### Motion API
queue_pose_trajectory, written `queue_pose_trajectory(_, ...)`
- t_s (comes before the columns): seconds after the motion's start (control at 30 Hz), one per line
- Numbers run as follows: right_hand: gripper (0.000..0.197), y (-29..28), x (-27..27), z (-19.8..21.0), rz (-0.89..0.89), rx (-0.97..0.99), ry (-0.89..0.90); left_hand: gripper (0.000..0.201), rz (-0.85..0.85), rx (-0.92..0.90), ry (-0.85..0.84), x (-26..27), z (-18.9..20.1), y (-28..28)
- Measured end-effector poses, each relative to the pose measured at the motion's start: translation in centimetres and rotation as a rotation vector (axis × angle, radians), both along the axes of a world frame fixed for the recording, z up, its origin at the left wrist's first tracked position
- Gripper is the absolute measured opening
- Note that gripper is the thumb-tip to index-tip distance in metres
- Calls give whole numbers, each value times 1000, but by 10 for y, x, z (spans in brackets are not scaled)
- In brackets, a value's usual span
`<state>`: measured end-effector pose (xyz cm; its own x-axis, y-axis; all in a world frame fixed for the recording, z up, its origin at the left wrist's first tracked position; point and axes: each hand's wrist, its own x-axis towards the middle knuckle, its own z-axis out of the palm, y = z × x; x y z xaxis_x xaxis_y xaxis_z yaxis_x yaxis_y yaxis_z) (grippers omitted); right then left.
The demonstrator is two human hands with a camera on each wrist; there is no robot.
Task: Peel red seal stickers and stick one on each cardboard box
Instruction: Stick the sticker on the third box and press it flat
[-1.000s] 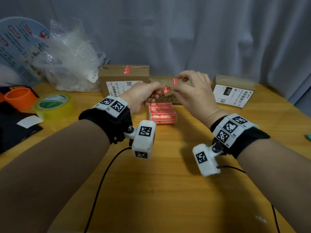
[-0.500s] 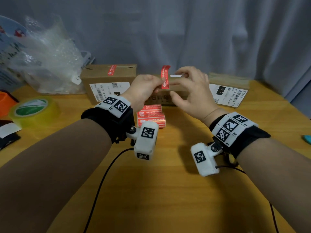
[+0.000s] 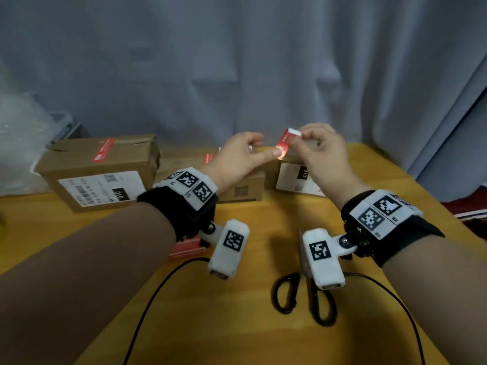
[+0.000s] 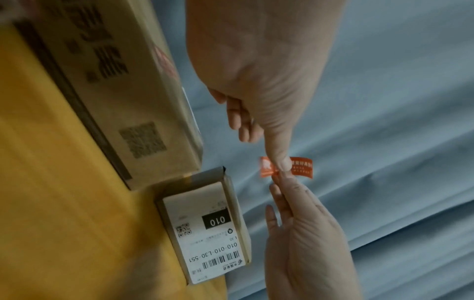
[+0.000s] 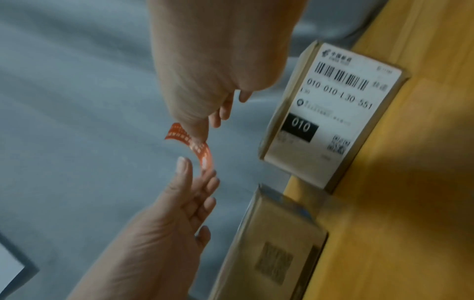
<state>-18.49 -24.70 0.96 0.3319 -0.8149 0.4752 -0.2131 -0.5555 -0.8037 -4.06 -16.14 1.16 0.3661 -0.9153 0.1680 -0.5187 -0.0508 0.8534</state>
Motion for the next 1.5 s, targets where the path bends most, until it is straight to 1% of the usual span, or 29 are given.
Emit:
queue_pose_trajectory(0.03,7,-8,-6,0,-38,10,-8,85,-6,62,-75,0,-1,-10)
queue_pose_trajectory(0.07,9,-20,-12,-1,-72,41,-7,99,-23,139,-206,0,0,-23)
queue_pose_trajectory(0.1,12,-28,-18,-2,-82,93,0,108,-40,210,-369,0,1,-32)
queue_pose_trajectory(0.13,15,-37,-23,-3,-76,164,8,113,-71,259,-521,-1,2,-44)
queue_pose_trajectory(0.17,19,-44,-27,-3,-61,233,21,116,-121,289,-629,-2,3,-55)
queue_pose_trajectory(0.23,24,-55,-35,-2,-46,347,52,120,-230,343,-761,-7,2,-76)
queue_pose_trajectory(0.3,24,-61,-40,0,-34,414,84,119,-298,396,-856,-13,-2,-91)
queue_pose_trajectory(0.37,22,-64,-41,0,-20,440,101,112,-303,424,-883,-17,-6,-98)
queue_pose_trajectory(0.47,21,-65,-40,-2,35,439,139,99,-264,385,-865,-16,-10,-95)
queue_pose_trajectory(0.6,26,-57,-40,-2,162,419,226,100,-216,354,-853,-12,-11,-71)
queue_pose_trajectory(0.73,19,-45,-40,2,231,440,354,102,-203,314,-866,-14,-11,-47)
queue_pose_trajectory(0.83,19,-35,-41,6,284,431,399,101,-218,274,-859,-15,-12,-33)
queue_pose_trajectory(1.0,20,-22,-43,9,265,410,375,99,-249,259,-926,-18,-11,-19)
queue_pose_trajectory(1.2,17,-14,-45,8,249,404,366,97,-237,267,-945,-20,-13,-15)
queue_pose_trajectory(1.4,16,-8,-44,8,221,391,393,94,-256,313,-1068,-21,-16,-14)
queue_pose_trajectory(1.5,26,-8,-44,4,182,340,402,93,-254,315,-1088,-21,-18,-14)
